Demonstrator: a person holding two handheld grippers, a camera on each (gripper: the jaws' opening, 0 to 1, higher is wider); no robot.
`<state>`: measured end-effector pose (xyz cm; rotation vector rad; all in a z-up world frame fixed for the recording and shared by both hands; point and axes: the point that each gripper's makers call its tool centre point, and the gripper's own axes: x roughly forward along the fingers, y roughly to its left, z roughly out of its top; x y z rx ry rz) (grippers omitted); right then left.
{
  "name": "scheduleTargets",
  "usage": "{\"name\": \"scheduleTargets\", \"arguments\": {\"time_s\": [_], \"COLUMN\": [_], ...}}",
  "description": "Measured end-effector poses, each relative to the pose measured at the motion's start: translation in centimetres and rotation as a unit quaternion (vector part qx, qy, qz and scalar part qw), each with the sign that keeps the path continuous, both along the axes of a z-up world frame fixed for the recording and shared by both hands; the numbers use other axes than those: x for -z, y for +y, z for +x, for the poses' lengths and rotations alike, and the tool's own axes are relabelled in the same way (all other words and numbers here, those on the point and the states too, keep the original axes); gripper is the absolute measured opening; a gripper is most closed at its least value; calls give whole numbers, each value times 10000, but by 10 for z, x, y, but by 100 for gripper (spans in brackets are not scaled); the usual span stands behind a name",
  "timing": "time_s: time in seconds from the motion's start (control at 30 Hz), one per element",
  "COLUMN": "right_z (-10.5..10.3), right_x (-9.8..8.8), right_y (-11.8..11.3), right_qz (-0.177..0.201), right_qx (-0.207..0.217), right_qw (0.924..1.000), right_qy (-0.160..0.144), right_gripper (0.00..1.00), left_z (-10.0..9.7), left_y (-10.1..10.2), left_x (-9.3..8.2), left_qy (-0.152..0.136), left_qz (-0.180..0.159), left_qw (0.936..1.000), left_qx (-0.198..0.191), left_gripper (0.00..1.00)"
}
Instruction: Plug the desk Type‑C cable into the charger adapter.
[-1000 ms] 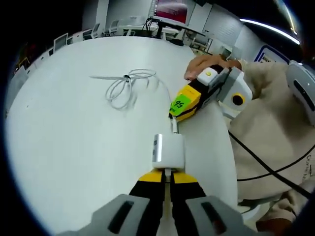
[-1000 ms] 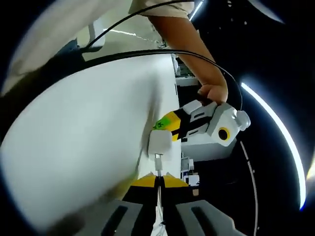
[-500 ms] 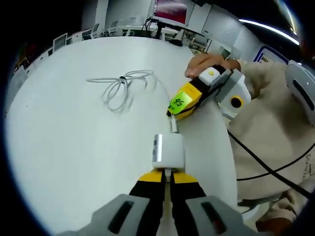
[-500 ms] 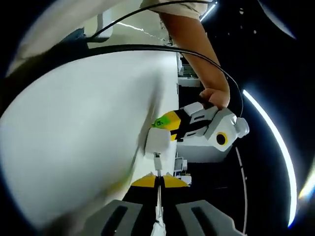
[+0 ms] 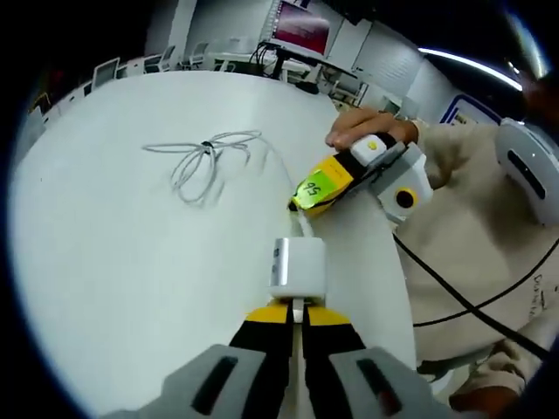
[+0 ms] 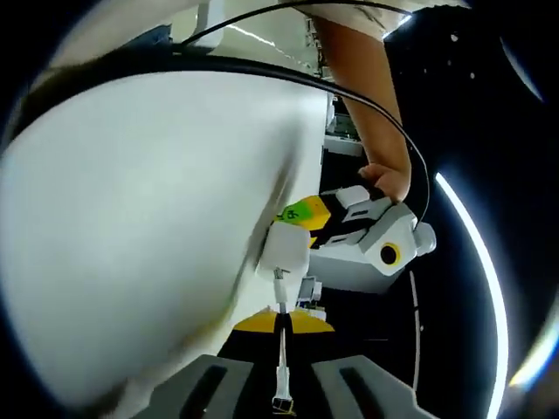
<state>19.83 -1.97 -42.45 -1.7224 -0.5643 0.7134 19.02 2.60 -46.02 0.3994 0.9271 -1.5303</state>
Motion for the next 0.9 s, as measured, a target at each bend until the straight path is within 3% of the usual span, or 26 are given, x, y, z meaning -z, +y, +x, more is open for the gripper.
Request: {"name": "scheduleTargets", "arguments": {"time_s": [0.13,0.2,0.33,0.43,0.53,0.7,0.77,0.9], "right_z": [2,4,10,13,18,21,22,23], "right_x": [0,-1,-1,-2,-9,-32,-39,-50], "right_y": [-1,-2,-3,-6,-8,-13,-15,-15], "right_qz": [-44,-62,51,81,266,463,429,442], "right_qx": [20,56,165,212,313,461,532,592], "right_qw": [10000,9999,9999,9997,9989,9957,9929,9906], "right_qy": [-38,-121,7,-112,-237,-662,-969,-1153], "right_gripper": [4,4,4,4,4,4,4,4], "left_z": [-5,-8,-6,-3,-5,-3,-3,0], "left_y": [-5,-8,-11,-11,-18,-26,-29,-34], "left_x": [-1,-2,-2,-1,-9,-27,-33,-39], "left_qy": [297,752,1062,1292,1630,2181,2288,2414], "left_qz": [-354,-576,-949,-1114,-1437,-2046,-2276,-2499], "left_qw": [9989,9954,9895,9847,9753,9528,9451,9359], "left_qx": [-30,-165,-250,-349,-404,-523,-515,-572], "left_gripper": [5,5,5,5,4,4,4,4]}}
